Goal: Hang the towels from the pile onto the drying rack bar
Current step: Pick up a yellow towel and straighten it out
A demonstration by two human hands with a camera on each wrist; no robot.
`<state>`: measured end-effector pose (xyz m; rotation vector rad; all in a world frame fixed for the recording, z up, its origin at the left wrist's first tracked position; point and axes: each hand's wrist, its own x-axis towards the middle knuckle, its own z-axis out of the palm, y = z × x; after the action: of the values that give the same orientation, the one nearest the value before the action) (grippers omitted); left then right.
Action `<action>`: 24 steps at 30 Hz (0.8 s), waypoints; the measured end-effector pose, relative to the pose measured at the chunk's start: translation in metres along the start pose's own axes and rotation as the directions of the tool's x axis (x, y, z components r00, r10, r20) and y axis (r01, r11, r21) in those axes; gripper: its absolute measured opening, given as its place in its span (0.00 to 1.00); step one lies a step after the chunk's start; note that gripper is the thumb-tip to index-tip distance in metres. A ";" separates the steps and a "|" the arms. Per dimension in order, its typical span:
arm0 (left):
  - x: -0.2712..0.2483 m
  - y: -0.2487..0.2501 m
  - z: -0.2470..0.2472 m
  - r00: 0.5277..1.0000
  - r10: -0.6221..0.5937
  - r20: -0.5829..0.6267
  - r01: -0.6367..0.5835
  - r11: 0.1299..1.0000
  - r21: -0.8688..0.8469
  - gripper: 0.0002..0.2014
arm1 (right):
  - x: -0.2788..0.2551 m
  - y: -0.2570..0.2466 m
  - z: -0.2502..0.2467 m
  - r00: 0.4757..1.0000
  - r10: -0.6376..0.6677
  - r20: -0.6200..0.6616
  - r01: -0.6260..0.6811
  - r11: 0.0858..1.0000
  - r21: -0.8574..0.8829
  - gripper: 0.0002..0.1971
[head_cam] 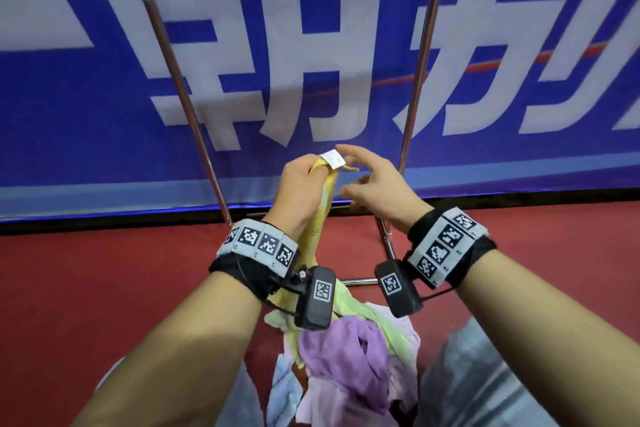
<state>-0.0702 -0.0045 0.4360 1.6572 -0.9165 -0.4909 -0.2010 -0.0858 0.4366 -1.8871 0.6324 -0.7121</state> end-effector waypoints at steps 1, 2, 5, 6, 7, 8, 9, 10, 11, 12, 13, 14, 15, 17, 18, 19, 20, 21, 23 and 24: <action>0.001 0.005 0.000 1.000 0.002 0.017 -0.002 1.000 -0.003 0.09 | -0.001 -0.001 0.001 0.998 -0.056 0.027 0.057 0.998 -0.019 0.30; 0.001 0.010 0.000 0.999 0.006 0.037 -0.006 1.000 0.008 0.09 | -0.002 -0.003 0.001 0.996 -0.089 0.030 0.089 0.996 -0.022 0.28; 0.002 0.017 -0.002 0.993 0.032 0.116 -0.040 0.997 0.067 0.09 | 0.000 -0.004 -0.003 0.992 -0.116 -0.055 0.116 0.993 0.002 0.25; 0.001 0.019 -0.003 0.989 0.034 0.145 -0.046 0.996 0.080 0.08 | 0.001 -0.004 -0.006 0.991 -0.117 -0.065 0.116 0.993 -0.020 0.25; 0.001 0.022 -0.004 0.985 0.033 0.169 -0.049 0.995 0.092 0.08 | 0.001 -0.004 -0.008 0.991 -0.123 -0.050 0.121 0.992 -0.033 0.24; 0.001 0.024 -0.006 0.982 0.031 0.186 -0.052 0.992 0.111 0.08 | 0.002 -0.004 -0.010 0.991 -0.132 -0.022 0.131 0.991 -0.038 0.22; 0.001 0.026 -0.008 0.980 0.026 0.195 -0.054 0.989 0.140 0.08 | 0.002 -0.004 -0.011 0.990 -0.142 -0.001 0.142 0.989 -0.051 0.18; 0.002 0.027 -0.011 0.980 0.028 0.197 -0.064 0.983 0.175 0.07 | 0.002 -0.005 -0.013 0.989 -0.148 0.001 0.148 0.986 -0.076 0.14; 0.003 0.027 -0.013 0.980 0.044 0.196 -0.086 0.974 0.211 0.06 | 0.003 -0.005 -0.014 0.989 -0.144 -0.020 0.142 0.984 -0.106 0.11; 0.003 0.027 -0.016 0.979 0.068 0.194 -0.116 0.961 0.251 0.05 | 0.003 -0.007 -0.016 0.989 -0.139 -0.054 0.130 0.982 -0.139 0.09; 0.004 0.026 -0.018 0.977 0.088 0.194 -0.142 0.947 0.288 0.05 | 0.004 -0.008 -0.018 0.987 -0.139 -0.081 0.124 0.978 -0.167 0.08; 0.004 0.024 -0.020 0.975 0.095 0.201 -0.156 0.936 0.315 0.05 | 0.004 -0.009 -0.019 0.985 -0.143 -0.095 0.124 0.975 -0.185 0.07; 0.004 0.022 -0.022 0.972 0.088 0.216 -0.158 0.930 0.331 0.06 | 0.005 -0.010 -0.021 0.984 -0.148 -0.100 0.127 0.974 -0.187 0.06; 0.006 0.014 -0.025 0.966 0.060 0.251 -0.146 0.928 0.342 0.07 | 0.007 -0.012 -0.024 0.979 -0.151 -0.137 0.128 0.978 -0.165 0.08; 0.007 0.009 -0.027 0.964 0.044 0.261 -0.134 0.931 0.339 0.06 | 0.009 -0.012 -0.026 0.974 -0.143 -0.173 0.118 0.982 -0.146 0.11; 0.007 0.005 -0.030 0.964 0.029 0.263 -0.120 0.934 0.335 0.05 | 0.011 -0.012 -0.029 0.970 -0.124 -0.208 0.100 0.988 -0.121 0.12; 0.008 0.000 -0.033 0.966 0.018 0.258 -0.107 0.937 0.334 0.05 | 0.013 -0.012 -0.032 0.967 -0.101 -0.235 0.081 0.993 -0.091 0.13; 0.008 -0.004 -0.037 0.970 0.012 0.243 -0.094 0.939 0.330 0.05 | 0.014 -0.013 -0.035 0.964 -0.083 -0.253 0.070 0.996 -0.061 0.13; 0.007 -0.010 -0.044 0.980 0.012 0.199 -0.074 0.950 0.304 0.04 | 0.016 -0.014 -0.042 0.959 -0.062 -0.275 0.056 0.998 -0.029 0.14; 0.007 -0.011 -0.047 0.984 0.019 0.180 -0.071 0.954 0.291 0.03 | 0.017 -0.015 -0.045 0.957 -0.057 -0.285 0.052 0.998 -0.026 0.14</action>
<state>-0.0280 0.0204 0.4399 1.8794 -1.2027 -0.4916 -0.2199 -0.1195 0.4693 -1.8396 0.7722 -1.0302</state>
